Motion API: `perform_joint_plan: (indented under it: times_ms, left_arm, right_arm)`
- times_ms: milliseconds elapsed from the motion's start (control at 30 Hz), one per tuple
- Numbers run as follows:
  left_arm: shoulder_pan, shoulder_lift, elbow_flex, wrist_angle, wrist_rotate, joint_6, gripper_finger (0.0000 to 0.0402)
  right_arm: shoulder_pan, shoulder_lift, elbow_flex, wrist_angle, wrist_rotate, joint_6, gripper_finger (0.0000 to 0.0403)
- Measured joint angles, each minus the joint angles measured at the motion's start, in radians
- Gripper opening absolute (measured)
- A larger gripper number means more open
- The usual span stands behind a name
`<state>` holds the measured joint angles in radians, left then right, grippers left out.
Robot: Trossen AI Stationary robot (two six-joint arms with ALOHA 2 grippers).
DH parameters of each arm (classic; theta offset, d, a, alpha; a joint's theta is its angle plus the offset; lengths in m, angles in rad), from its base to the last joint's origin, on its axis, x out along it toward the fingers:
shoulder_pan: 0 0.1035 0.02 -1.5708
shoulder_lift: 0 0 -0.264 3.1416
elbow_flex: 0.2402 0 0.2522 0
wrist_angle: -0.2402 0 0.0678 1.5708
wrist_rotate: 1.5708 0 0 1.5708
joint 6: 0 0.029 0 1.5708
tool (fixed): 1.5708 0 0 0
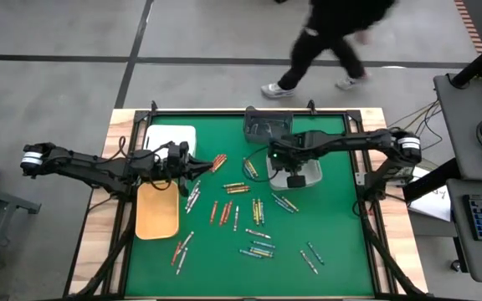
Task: Sort crayons
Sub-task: Put the green crayon into the gray bin
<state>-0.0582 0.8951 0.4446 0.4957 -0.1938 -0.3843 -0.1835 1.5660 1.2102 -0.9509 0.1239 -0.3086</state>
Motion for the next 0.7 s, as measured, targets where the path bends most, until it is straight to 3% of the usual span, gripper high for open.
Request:
perform_joint_plan:
  times_ms: [400,700]
  left_arm:
    - [-0.001,0.0,0.0,-0.001,0.027,-0.022,0.0]
    - [-0.001,-0.001,0.0,-0.002,0.028,-0.026,0.0]
  right_arm:
    - [0.0,0.078,-0.003,0.003,0.055,-0.008,0.0012]
    - [-0.001,0.083,-0.05,0.121,0.06,-0.01,0.0012]
